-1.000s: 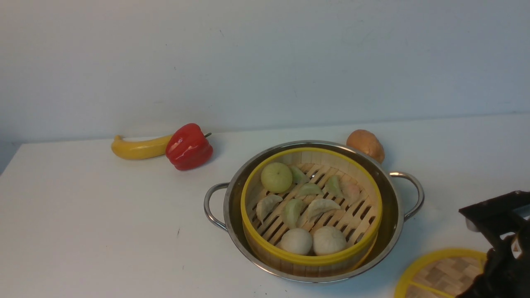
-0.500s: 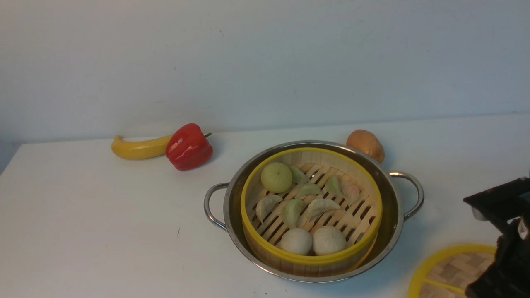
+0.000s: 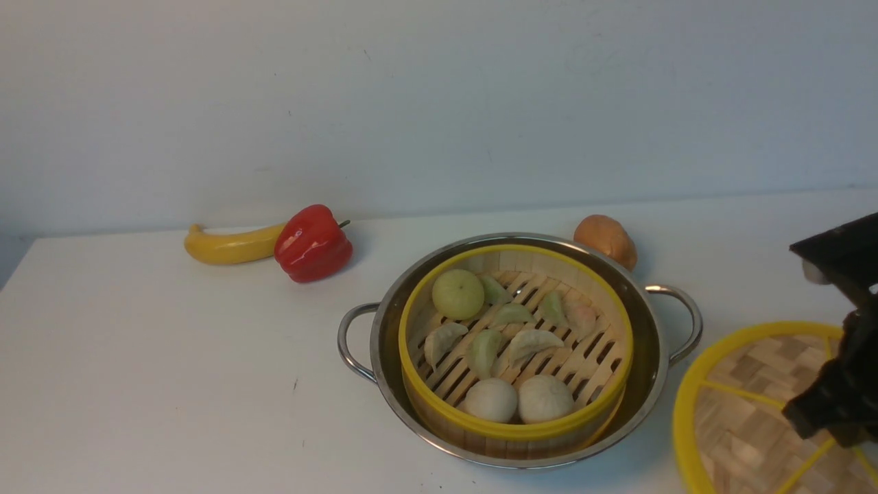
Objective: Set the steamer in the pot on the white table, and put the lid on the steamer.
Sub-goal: 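Place the bamboo steamer lid onto the steamer basket in the pot with the right gripper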
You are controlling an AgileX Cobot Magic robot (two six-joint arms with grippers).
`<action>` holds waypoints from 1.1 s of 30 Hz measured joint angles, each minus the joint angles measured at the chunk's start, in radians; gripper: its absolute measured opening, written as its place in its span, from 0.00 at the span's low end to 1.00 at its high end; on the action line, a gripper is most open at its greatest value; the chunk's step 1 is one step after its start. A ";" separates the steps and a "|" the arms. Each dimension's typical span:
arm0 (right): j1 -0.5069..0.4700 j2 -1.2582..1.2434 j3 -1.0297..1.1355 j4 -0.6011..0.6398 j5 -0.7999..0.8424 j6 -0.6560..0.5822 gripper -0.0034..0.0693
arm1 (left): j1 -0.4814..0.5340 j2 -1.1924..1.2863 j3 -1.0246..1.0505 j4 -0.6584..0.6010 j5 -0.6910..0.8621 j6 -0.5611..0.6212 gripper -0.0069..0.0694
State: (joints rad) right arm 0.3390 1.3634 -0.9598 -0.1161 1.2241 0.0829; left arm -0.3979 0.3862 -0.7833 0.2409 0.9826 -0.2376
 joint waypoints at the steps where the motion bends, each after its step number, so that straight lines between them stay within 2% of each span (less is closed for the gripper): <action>1: 0.000 -0.011 0.000 0.000 0.001 -0.001 0.23 | 0.000 0.000 0.000 0.000 0.000 0.000 0.10; 8: -0.001 -0.032 -0.061 0.037 0.015 -0.024 0.23 | 0.000 0.000 0.000 0.001 0.000 0.000 0.10; 16: -0.001 0.106 -0.368 0.203 0.016 -0.089 0.23 | 0.000 0.000 0.000 0.001 0.000 0.000 0.10; 20: 0.015 0.188 -0.488 0.243 0.014 -0.105 0.23 | 0.000 0.000 0.000 0.002 0.000 0.000 0.10; 28: 0.183 0.439 -0.744 0.241 0.013 -0.107 0.23 | 0.000 0.000 0.000 0.003 0.000 0.000 0.10; 33: 0.218 0.518 -0.773 0.235 0.012 -0.101 0.23 | 0.000 0.000 0.000 0.003 0.000 0.000 0.10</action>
State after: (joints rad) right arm 0.5570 1.8810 -1.7330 0.1186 1.2356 -0.0185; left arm -0.3979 0.3862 -0.7833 0.2436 0.9826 -0.2376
